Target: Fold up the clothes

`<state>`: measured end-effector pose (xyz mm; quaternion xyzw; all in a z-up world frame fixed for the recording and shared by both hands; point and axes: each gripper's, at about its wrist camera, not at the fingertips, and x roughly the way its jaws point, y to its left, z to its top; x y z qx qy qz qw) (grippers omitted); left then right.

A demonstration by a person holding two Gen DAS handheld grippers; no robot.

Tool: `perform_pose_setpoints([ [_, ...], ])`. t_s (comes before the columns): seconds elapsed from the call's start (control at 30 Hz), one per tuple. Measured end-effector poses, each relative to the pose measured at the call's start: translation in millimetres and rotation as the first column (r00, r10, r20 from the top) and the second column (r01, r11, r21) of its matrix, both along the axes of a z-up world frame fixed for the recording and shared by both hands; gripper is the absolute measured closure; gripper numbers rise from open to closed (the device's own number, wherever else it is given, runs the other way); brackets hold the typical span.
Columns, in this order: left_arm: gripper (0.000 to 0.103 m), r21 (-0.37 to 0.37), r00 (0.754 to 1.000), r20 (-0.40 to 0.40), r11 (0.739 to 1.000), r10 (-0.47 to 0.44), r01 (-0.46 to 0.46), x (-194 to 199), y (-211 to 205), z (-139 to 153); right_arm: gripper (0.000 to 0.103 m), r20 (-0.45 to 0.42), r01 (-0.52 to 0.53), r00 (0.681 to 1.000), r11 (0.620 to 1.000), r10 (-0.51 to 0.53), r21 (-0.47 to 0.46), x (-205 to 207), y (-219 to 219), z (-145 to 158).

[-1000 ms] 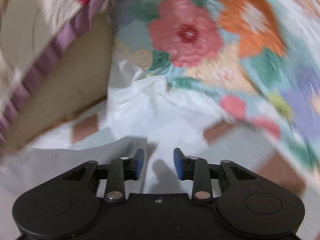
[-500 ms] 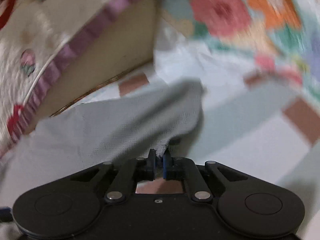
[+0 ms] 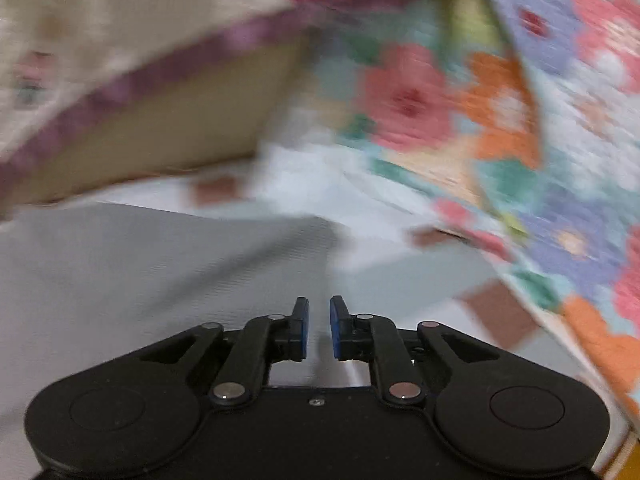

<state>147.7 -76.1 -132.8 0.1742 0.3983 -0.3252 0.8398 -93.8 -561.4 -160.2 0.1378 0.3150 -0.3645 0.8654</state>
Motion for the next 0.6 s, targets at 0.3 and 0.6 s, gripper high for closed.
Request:
perform_pose_setpoints([
  [0.3, 0.050, -0.226, 0.968, -0.146, 0.946, 0.202, -0.232, 50.8, 64.3, -42.7, 0.069, 0.113, -0.404, 0.914, 0.895, 0.389, 0.189, 105.5, 123.8, -0.7],
  [0.6, 0.053, -0.311, 0.918, -0.186, 0.865, 0.350, -0.393, 117.8, 55.0, -69.4, 0.064, -0.036, -0.672, 0.735, 0.735, 0.677, 0.094, 155.6, 215.7, -18.9],
])
